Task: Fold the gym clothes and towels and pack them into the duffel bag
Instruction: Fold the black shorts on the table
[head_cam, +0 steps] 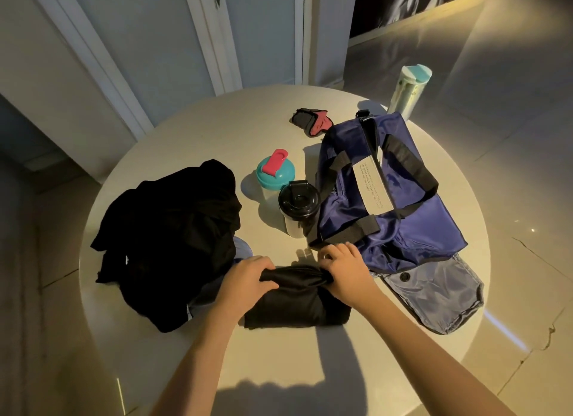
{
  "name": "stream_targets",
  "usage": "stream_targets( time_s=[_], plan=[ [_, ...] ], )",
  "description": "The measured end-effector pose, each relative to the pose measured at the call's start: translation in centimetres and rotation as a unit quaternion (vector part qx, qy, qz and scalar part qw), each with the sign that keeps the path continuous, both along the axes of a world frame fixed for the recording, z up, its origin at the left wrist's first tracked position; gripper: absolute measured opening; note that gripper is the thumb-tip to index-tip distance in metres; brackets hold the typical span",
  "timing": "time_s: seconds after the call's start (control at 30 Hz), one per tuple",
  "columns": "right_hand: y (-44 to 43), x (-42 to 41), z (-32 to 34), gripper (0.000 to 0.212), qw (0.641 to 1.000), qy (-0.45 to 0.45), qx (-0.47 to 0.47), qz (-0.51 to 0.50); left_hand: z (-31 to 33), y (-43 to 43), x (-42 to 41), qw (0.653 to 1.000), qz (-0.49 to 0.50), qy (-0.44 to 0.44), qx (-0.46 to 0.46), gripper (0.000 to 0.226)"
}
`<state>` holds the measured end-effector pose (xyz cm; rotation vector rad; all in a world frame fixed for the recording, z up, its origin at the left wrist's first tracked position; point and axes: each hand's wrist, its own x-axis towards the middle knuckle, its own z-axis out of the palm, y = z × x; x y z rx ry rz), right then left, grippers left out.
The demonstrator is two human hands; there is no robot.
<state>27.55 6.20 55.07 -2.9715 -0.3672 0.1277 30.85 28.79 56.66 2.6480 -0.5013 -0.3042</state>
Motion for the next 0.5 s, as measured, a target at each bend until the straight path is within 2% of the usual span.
stream_targets(
  time_s=[0.1,0.2,0.3,0.4,0.5],
  plan=[
    [-0.2,-1.8,0.5,0.033,0.996,-0.072,0.027,-0.05,1.3,0.2,-1.3,0.993,-0.009,-0.118,-0.007,0.024],
    [0.1,-5.2,-0.6,0.043,0.99,-0.131,0.028,-0.051,0.2,0.3,-4.0,0.98,-0.038,-0.197,0.009,0.037],
    [0.5,-8.4,-3.7,0.047,0.993,-0.104,0.029,-0.042,-2.9,0.1,-8.2,0.977,-0.069,-0.188,0.08,0.043],
    [1.2,-11.0,-6.3,0.05,0.999,-0.035,0.023,-0.033,-6.1,0.5,-11.8,0.979,-0.081,-0.106,0.151,0.051],
    [1.5,-13.2,-6.7,0.041,0.999,0.011,0.029,-0.037,-7.4,1.4,-14.1,0.982,-0.072,-0.097,0.145,0.033]
  ],
)
